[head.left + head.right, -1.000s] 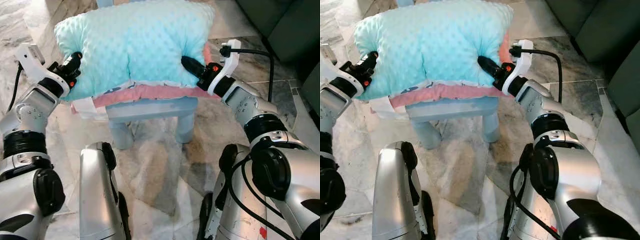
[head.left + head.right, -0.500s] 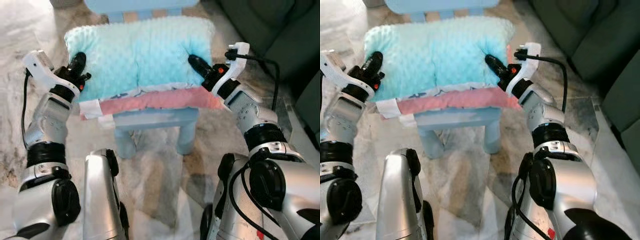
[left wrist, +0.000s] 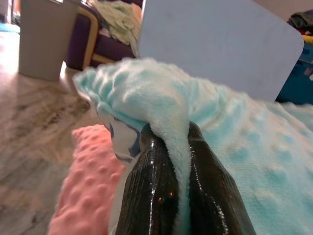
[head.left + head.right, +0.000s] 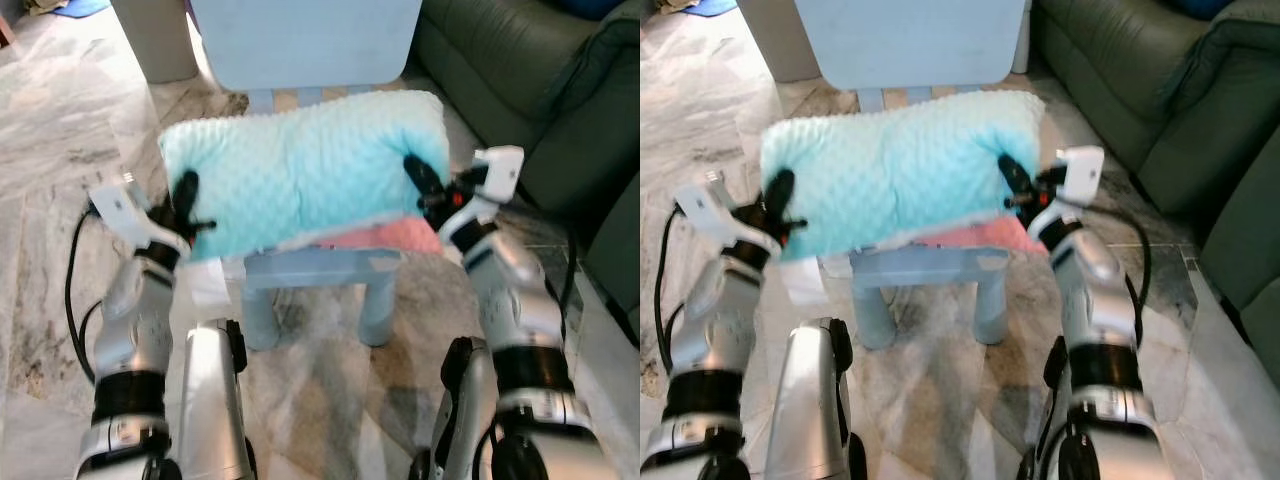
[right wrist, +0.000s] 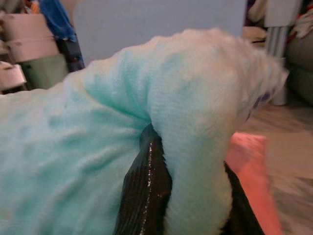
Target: Move the pillow to the sofa
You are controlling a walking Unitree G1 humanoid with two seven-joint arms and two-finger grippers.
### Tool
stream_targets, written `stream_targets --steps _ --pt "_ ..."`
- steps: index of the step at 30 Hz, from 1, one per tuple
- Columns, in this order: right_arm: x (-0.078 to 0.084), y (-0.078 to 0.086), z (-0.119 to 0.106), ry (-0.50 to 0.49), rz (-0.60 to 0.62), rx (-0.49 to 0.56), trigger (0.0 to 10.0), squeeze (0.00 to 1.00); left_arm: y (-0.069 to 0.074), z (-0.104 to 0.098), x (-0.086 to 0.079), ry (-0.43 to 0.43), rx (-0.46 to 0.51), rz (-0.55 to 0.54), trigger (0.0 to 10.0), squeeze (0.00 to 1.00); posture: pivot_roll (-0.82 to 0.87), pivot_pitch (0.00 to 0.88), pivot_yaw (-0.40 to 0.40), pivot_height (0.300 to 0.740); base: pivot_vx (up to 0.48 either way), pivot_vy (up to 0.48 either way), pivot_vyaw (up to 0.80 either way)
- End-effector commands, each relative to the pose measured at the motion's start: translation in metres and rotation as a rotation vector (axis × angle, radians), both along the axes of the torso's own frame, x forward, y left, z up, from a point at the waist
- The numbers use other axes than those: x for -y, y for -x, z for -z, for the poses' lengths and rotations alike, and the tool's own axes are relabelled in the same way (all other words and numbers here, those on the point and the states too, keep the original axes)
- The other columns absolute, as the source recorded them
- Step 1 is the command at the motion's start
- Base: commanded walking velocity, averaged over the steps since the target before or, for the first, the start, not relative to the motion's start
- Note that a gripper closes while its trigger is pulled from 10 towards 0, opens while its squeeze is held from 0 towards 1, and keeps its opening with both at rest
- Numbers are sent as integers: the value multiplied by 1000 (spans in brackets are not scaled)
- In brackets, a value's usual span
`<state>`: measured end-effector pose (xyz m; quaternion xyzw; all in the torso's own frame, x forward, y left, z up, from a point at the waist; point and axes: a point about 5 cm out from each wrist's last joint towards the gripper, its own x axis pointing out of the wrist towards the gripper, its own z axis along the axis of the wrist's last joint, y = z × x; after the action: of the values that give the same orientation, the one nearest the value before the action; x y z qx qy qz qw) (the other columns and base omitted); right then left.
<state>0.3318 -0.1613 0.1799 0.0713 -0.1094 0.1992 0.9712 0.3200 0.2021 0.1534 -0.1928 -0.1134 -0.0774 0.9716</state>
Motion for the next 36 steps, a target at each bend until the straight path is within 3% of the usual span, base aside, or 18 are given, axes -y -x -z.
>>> stream_targets --steps 1,7,8,9,10,11,18,19,21,22,36 --pt "-3 6 -20 23 11 76 0 0 6 -12 1 -26 53 -10 0 0 9 0 43 370 0 0 0" --pt "3 27 -21 44 75 82 0 0 29 -8 15 -66 81 20 78 0 0 0 34 370 0 0 0" --pt "5 36 -15 66 94 71 0 0 35 -4 22 -117 75 55 4275 0 -6 0 33 370 0 0 0" --pt "6 44 -8 91 108 56 0 0 39 1 27 -160 65 74 7137 0 -10 0 33 370 0 0 0" --pt "7 50 -4 107 117 45 0 0 42 4 30 -188 59 85 7137 0 -10 0 33 370 0 0 0" --pt "8 55 1 130 124 38 0 0 45 7 31 -211 45 84 10000 0 -14 0 33 370 0 0 0" --pt "15 76 18 170 179 -35 0 0 62 28 29 -288 -51 37 10000 0 -23 0 32 370 0 0 0" --pt "17 79 21 179 192 -50 6627 0 64 31 28 -298 -65 24 10000 0 -25 0 32 370 0 0 0" --pt "17 79 21 179 192 -50 6627 0 64 31 28 -298 -65 24 10000 0 -25 0 32 370 0 0 0" --pt "18 81 23 193 207 -72 10000 0 66 33 27 -305 -81 13 10000 0 -25 0 30 370 0 0 0" --pt "18 78 18 228 265 -106 10000 0 63 38 34 -328 -113 33 10000 0 -28 0 29 370 0 0 0"
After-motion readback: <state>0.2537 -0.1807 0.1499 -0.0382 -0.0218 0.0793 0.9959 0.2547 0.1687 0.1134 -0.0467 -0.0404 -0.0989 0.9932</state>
